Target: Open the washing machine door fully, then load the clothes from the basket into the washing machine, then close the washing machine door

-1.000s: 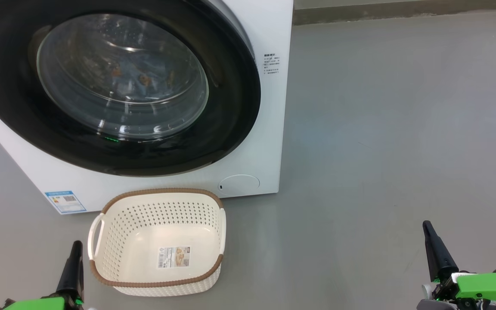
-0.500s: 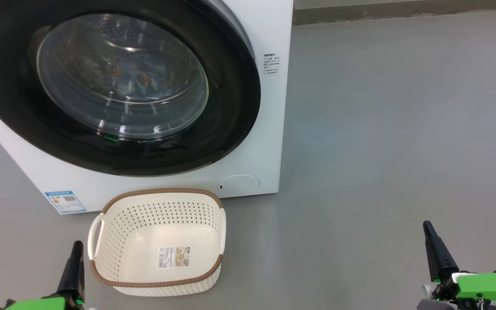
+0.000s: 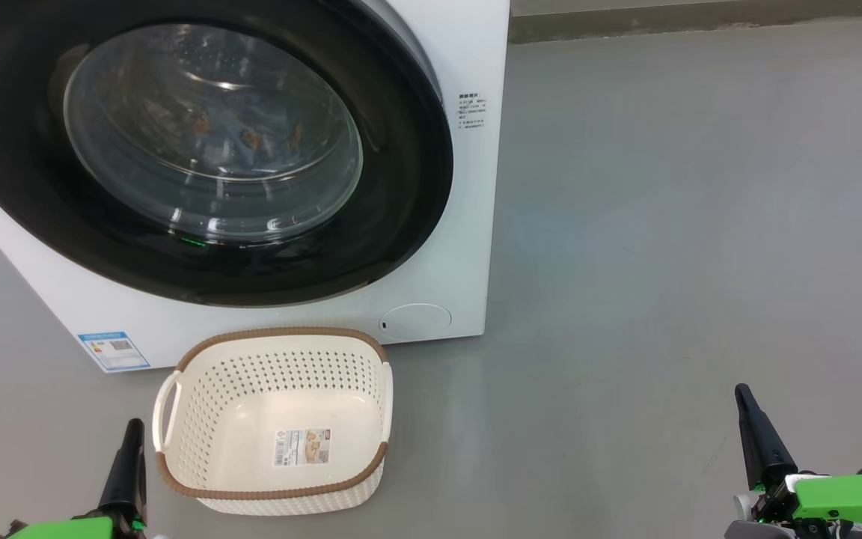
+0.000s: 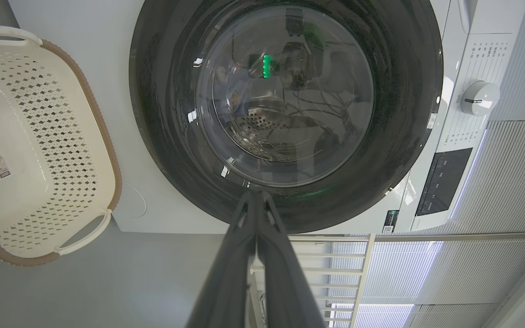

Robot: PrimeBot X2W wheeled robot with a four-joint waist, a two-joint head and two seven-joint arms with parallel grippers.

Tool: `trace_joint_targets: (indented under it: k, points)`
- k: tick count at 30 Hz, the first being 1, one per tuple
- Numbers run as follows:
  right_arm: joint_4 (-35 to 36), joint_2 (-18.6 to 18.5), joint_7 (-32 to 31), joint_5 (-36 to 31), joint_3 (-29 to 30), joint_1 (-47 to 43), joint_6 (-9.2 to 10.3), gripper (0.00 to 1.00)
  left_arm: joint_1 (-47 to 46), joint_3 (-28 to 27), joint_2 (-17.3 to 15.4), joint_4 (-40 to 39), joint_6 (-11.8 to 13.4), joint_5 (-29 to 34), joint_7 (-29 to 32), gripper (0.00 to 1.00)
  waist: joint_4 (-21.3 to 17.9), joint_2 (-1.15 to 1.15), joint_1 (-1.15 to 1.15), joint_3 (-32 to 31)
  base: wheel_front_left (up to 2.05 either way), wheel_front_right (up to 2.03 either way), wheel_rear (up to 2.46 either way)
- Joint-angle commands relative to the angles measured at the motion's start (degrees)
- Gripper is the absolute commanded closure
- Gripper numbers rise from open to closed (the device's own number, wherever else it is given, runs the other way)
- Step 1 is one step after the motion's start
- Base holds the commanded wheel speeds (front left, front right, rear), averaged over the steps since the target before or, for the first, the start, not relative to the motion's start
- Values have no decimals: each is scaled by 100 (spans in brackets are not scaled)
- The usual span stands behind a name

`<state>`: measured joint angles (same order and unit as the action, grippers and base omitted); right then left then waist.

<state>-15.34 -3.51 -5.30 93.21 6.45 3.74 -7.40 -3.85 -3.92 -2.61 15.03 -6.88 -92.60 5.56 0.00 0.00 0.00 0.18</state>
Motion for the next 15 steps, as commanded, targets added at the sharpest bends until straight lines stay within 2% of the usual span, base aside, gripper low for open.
trace_joint_targets:
  k: [1, 15]
  points:
    - [138, -13, -35, -19, -97, 235, -9, 100, -229, -207, -68, -100, -60, -1, 49, 100, 0, 0, 0, 0, 0, 0, 0]
    - [137, -1, -49, -33, -80, 236, -9, 100, -230, -217, -61, -100, -60, 8, 58, 100, 0, 0, 0, 0, 0, 0, 0]
